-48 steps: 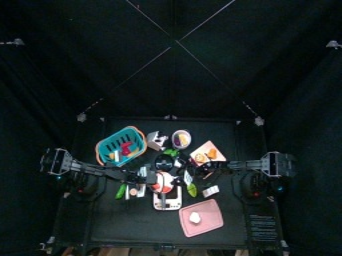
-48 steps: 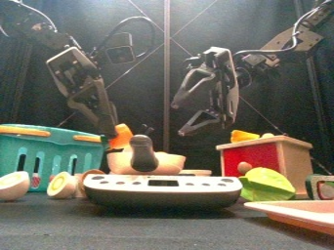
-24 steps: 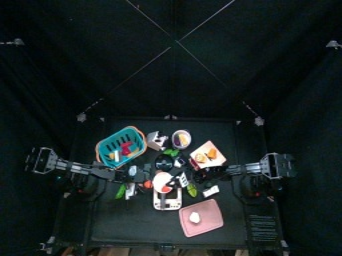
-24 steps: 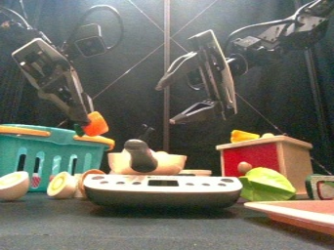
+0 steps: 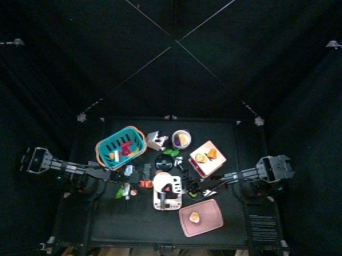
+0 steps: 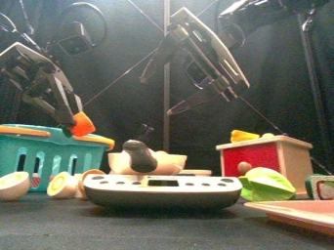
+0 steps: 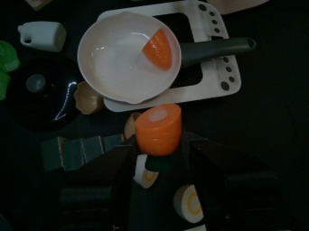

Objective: Grab carrot bottom

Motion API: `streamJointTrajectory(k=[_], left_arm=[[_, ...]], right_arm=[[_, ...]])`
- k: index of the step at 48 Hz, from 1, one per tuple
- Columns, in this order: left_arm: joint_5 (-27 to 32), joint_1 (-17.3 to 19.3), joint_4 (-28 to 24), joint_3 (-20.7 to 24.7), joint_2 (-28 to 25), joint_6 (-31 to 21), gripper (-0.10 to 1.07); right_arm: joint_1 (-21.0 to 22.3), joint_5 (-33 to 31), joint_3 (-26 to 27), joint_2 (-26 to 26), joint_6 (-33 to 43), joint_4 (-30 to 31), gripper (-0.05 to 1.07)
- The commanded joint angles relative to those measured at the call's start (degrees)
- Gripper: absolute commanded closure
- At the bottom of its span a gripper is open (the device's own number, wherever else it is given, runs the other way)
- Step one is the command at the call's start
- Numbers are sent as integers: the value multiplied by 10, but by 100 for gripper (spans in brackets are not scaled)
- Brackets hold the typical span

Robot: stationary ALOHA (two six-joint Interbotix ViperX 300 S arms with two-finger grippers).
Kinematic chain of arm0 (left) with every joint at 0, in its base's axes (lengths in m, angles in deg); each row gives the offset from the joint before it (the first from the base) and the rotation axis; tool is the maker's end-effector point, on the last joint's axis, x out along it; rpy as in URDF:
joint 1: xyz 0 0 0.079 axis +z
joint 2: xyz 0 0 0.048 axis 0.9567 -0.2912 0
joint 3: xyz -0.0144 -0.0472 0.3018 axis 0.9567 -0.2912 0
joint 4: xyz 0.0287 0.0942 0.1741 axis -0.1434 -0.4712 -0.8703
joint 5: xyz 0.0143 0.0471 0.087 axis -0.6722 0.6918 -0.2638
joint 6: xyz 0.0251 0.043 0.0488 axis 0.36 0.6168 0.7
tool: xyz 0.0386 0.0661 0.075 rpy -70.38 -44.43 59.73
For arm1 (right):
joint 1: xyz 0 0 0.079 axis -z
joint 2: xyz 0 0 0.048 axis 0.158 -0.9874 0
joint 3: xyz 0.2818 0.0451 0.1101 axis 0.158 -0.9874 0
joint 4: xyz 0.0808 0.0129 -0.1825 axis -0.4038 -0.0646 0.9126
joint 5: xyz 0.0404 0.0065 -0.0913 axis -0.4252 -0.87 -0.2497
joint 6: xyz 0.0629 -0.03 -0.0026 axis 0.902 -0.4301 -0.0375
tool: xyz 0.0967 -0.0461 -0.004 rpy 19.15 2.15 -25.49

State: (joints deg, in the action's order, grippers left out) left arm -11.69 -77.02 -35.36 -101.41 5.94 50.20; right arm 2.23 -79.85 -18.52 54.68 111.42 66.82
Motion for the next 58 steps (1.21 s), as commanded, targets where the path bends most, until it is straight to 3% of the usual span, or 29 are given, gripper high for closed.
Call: streamJointTrajectory(k=[1,58], left_arm=[[-4,1,-1,2,12,-1,22],[-8,16,-1,-21,32,-1,22]], right_arm=[[3,-1,25,-9,-1,-8,8],[35,1,8,-45,-4,-37,8]])
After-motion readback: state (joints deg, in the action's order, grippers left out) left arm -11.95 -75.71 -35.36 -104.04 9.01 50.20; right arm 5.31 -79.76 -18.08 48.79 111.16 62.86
